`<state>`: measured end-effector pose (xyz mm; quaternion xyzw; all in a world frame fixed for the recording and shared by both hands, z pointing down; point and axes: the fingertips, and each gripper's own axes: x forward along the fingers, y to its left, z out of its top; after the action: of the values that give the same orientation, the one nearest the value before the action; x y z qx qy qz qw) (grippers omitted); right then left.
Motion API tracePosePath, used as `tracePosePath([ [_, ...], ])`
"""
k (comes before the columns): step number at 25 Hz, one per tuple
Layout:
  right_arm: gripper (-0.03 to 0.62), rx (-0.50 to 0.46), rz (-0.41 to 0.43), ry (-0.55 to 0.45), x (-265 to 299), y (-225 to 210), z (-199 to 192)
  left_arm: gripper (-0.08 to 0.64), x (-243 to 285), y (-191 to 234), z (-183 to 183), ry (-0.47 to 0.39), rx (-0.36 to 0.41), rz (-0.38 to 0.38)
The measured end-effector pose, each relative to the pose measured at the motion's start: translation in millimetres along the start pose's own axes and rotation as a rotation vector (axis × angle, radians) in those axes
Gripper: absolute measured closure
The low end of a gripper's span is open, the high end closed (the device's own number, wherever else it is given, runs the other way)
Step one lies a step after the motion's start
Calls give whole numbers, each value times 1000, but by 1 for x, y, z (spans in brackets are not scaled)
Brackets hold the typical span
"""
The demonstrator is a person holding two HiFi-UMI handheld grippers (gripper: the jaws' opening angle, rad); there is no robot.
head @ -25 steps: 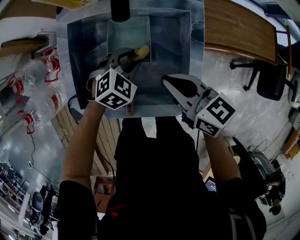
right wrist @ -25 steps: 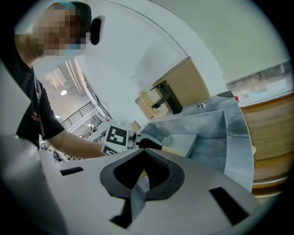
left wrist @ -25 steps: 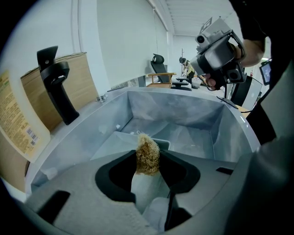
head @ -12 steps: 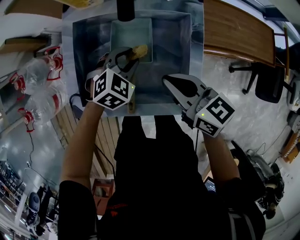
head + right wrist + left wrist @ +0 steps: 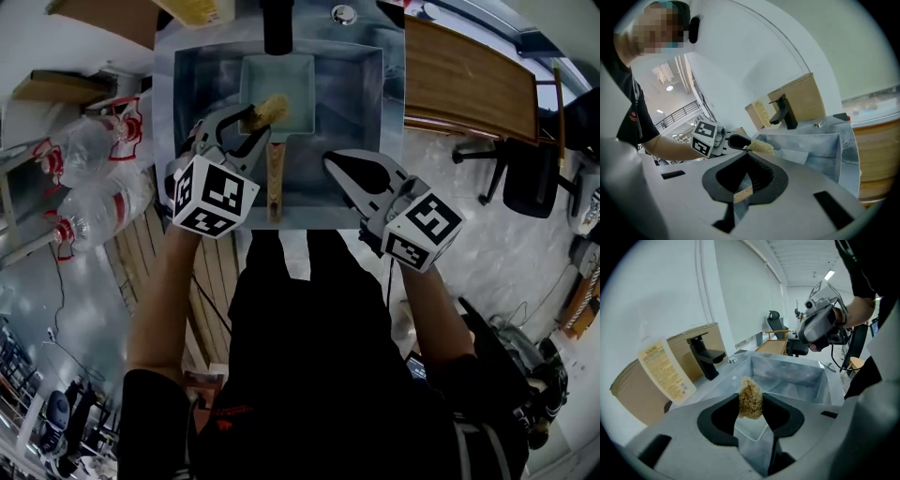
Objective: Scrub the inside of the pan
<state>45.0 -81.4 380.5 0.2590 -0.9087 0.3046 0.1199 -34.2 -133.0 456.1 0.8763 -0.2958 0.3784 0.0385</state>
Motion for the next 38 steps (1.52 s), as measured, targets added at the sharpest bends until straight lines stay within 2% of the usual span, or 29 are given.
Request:
tracePosePath([
  [14, 588, -76, -26, -61, -8, 46, 42, 400, -86, 2, 21, -86, -21, 71],
  [24, 588, -134, -53, -93, -17, 74, 56, 400, -133, -11, 27, -192, -101, 78],
  [30, 588, -135, -83, -110, -21, 84, 60, 400, -160, -10, 41, -253, -78, 82],
  [38, 588, -163, -91, -132, -20, 98, 71, 402, -179, -9, 49, -295, -77, 85],
])
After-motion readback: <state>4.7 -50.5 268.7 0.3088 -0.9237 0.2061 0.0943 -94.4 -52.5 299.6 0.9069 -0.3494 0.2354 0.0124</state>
